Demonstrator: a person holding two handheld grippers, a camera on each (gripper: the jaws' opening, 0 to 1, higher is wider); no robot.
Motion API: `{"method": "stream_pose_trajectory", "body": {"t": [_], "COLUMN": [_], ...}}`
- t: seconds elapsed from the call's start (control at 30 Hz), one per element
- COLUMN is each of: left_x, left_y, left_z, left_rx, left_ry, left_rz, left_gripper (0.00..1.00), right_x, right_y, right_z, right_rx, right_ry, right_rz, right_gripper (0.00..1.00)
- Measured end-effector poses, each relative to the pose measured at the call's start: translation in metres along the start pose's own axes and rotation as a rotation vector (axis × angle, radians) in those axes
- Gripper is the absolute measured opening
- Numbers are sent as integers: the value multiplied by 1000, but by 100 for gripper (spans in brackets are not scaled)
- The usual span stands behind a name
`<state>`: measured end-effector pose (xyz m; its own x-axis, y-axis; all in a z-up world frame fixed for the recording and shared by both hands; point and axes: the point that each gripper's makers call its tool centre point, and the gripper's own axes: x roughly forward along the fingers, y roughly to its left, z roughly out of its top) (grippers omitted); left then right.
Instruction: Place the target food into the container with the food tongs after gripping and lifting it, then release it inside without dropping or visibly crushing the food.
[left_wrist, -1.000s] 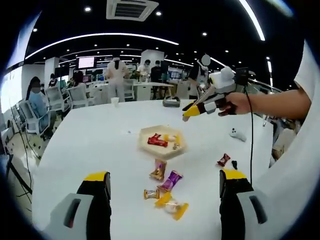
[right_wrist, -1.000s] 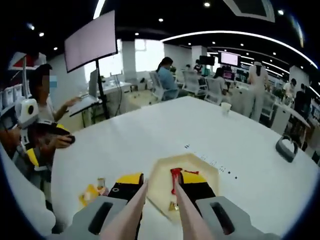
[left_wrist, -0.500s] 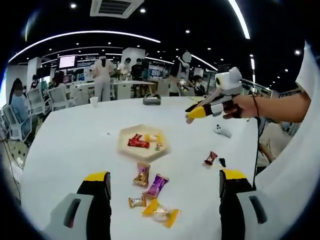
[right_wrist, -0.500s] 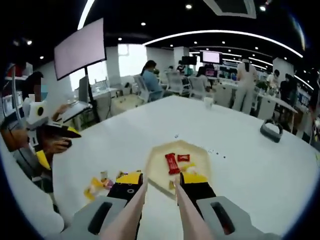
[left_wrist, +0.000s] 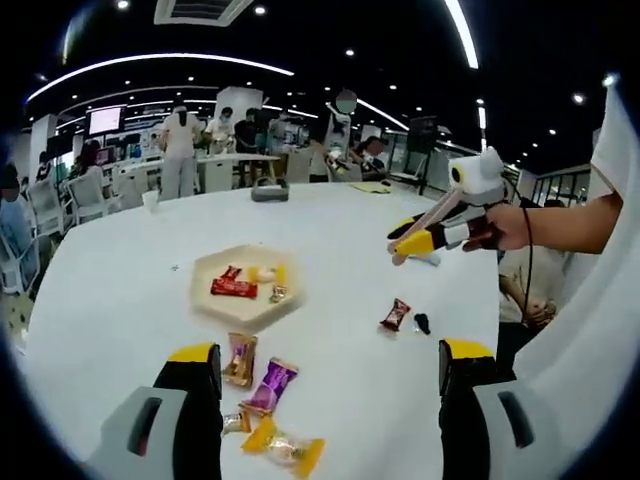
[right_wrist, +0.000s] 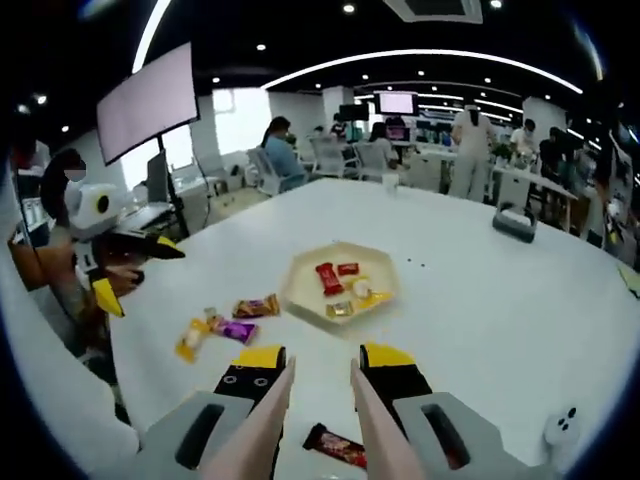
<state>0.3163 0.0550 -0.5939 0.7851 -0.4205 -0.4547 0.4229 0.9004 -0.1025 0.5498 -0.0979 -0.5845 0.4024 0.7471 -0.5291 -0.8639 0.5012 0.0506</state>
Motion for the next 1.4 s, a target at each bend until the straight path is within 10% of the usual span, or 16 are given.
{"method": "stream_pose_trajectory", "body": {"t": [0.43, 0.67, 0.9, 1.0, 1.17, 1.4], "left_x": [3, 38, 65, 67, 90, 85], "left_y": [-9, -38, -88, -97, -175, -195], "left_z": [7, 14, 2, 5, 6, -11], "left_rx": [10, 76, 116, 122, 89, 72], "left_ry": [-32, -6, 55, 50, 83, 133], "left_rz": [-50, -262, -408, -411, -241, -220], "left_gripper": [90, 90, 90, 90, 90, 89], "right_x": [-50, -106, -166, -181, -219, -216], "right_y": [31, 50, 75, 75, 57, 100], "right_z": [-33, -64, -139, -153, -225, -284], "right_rx": [58, 140, 228, 254, 154, 17], "right_ry": [-40, -84, -46, -73, -58, 42], "right_rz": [-113, -260, -343, -337, -227, -13], "right_gripper": [29, 28, 29, 29, 29, 29]}}
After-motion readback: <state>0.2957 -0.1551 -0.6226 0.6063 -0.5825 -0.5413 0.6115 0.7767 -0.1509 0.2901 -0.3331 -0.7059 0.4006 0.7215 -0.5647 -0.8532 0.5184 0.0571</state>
